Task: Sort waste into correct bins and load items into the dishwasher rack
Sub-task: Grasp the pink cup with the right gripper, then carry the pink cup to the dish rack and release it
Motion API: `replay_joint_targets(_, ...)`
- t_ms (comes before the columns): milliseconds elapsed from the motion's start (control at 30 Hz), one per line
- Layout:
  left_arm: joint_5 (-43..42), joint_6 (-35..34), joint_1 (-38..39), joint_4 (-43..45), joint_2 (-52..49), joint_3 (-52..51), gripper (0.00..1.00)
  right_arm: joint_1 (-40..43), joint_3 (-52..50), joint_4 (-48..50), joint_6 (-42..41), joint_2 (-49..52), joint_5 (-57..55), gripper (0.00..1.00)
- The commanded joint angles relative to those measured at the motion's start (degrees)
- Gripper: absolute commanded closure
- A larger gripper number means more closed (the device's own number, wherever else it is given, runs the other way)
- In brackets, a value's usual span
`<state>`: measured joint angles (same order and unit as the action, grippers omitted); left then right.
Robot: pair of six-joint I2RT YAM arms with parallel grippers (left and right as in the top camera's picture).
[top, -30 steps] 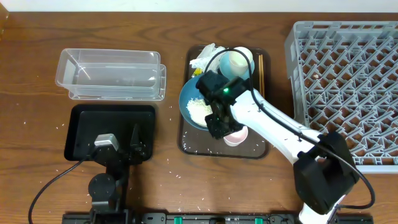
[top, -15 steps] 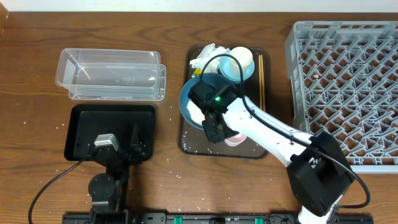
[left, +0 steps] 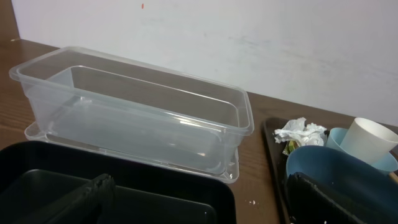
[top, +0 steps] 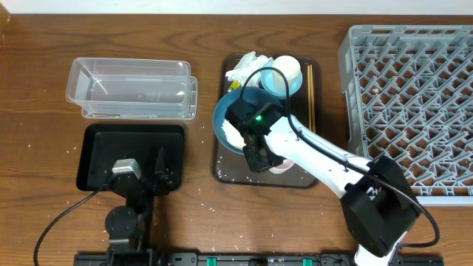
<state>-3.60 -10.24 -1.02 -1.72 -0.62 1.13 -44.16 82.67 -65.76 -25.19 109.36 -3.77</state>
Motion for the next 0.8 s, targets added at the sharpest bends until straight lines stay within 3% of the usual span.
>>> replay_joint_targets(0,0.0,0.8,0.0,-2.1,0.4,-0.9,0.09,0.3,3.4,-1.5,-0.5,0.3,-0.9,0.99)
replay_joint_targets(267,0.0,0.8,0.0,-2.1,0.4,-0.9,0.09,3.2,9.3,-7.3,2.5,0.3,-1.0,0.99)
replay_joint_targets(400,0.0,0.8,0.0,-2.1,0.4,-0.9,0.09,8.2,16.9,-13.6,5.6,-0.1,-5.2,0.99)
replay_joint_targets(533,0.0,0.8,0.0,-2.1,0.4,-0.9,0.09,16.0,25.6,-16.7,10.6,-1.4,-5.8,0.99)
replay_joint_targets(767,0.0,0.8,0.0,-2.1,0.4,-0.9,0.09,35.2,33.9,-12.1,23.3,-5.3,10.9,0.99)
